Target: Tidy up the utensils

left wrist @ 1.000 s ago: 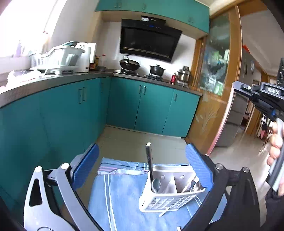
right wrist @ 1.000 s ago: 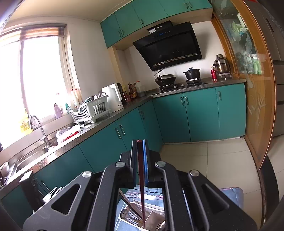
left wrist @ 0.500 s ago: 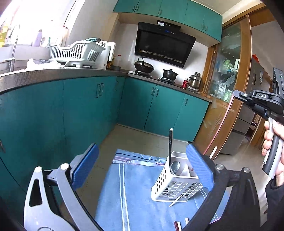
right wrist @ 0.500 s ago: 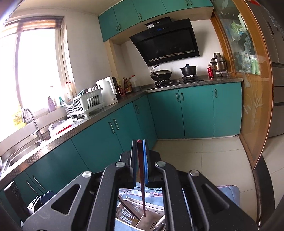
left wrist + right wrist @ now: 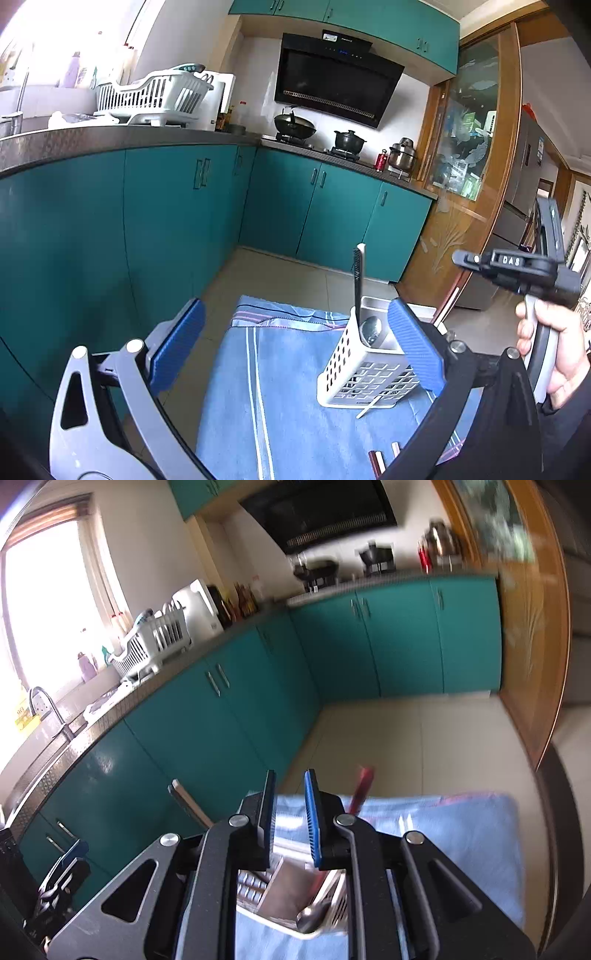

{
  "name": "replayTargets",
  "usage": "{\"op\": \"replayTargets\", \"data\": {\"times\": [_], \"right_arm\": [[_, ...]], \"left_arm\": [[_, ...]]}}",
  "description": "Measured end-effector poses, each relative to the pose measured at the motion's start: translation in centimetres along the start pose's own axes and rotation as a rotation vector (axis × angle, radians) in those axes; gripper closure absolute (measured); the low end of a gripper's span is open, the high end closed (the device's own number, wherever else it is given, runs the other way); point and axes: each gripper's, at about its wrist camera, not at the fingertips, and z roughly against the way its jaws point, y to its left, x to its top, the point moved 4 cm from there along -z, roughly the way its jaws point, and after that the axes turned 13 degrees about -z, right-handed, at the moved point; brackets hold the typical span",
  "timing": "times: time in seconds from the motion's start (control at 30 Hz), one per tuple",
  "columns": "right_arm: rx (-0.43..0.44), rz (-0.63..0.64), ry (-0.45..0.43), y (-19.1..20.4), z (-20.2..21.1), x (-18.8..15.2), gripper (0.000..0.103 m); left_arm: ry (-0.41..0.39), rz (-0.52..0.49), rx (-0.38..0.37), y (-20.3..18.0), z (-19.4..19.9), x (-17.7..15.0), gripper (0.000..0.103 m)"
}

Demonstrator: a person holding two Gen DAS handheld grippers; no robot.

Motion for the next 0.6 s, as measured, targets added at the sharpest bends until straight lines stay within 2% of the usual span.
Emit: {"op": "replayTargets", "data": {"times": [0.1,0.3,0.6], "right_arm": [[0.012,-0.05,-0.01,-1.3,0.5,-0.1,0.078],[0.015,-0.1,0.022,-3.7,0.3,-2.0,0.078],[0.116,-0.193,0.07,-6.2,-1.7,-2.3,0.078]], "left_arm": [[0.001,0.011,0.004,0.5,0.0,-0.1,0.005],[0.016,0.039,-0.001,1.1,-0.4,-0.4,0.005],[0.025,0.023,-0.002,0.7,-0.7,-0.6,0.005]]}}
